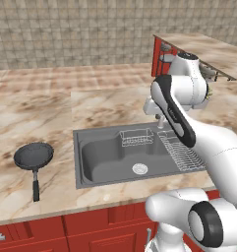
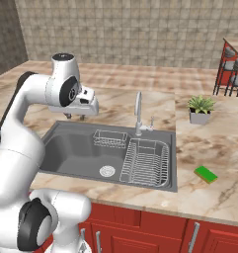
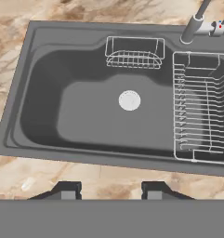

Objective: Pick the pan and sponge and place them into the sink. Then turn on the water.

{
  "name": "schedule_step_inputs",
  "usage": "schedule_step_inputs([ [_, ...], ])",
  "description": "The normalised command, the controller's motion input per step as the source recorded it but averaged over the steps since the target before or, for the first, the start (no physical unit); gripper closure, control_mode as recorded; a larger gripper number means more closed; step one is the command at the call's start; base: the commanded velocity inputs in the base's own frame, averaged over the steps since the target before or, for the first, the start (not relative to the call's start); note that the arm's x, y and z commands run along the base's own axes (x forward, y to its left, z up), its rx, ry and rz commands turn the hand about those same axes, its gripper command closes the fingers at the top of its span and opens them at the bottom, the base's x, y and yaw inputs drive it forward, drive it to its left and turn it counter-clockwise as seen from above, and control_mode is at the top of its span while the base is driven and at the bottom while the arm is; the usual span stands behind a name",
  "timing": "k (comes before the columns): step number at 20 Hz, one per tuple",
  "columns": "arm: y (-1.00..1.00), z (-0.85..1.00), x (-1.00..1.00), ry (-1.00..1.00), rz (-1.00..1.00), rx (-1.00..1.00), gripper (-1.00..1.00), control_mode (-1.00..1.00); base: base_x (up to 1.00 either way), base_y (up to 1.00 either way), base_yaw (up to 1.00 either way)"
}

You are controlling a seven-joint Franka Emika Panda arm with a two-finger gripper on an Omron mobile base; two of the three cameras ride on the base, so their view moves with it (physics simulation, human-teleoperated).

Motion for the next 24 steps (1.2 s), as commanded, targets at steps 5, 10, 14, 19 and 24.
schedule_step_inputs([
  [5,0.15,0.01,-0.18,-0.01,-0.02,0.00,-1.00,-1.00,0.00,0.00,0.00],
  [10,0.12,0.12,-0.29,0.04,-0.11,0.02,-1.00,-1.00,0.00,0.00,0.00],
  [14,0.18,0.22,-0.23,0.11,-0.06,0.02,-1.00,-1.00,0.00,0.00,0.00],
  [19,0.30,0.17,-0.19,0.17,0.04,0.00,-1.00,-1.00,0.00,0.00,0.00],
  [24,0.51,0.06,-0.16,0.11,0.06,0.00,-1.00,-1.00,0.00,0.00,0.00],
])
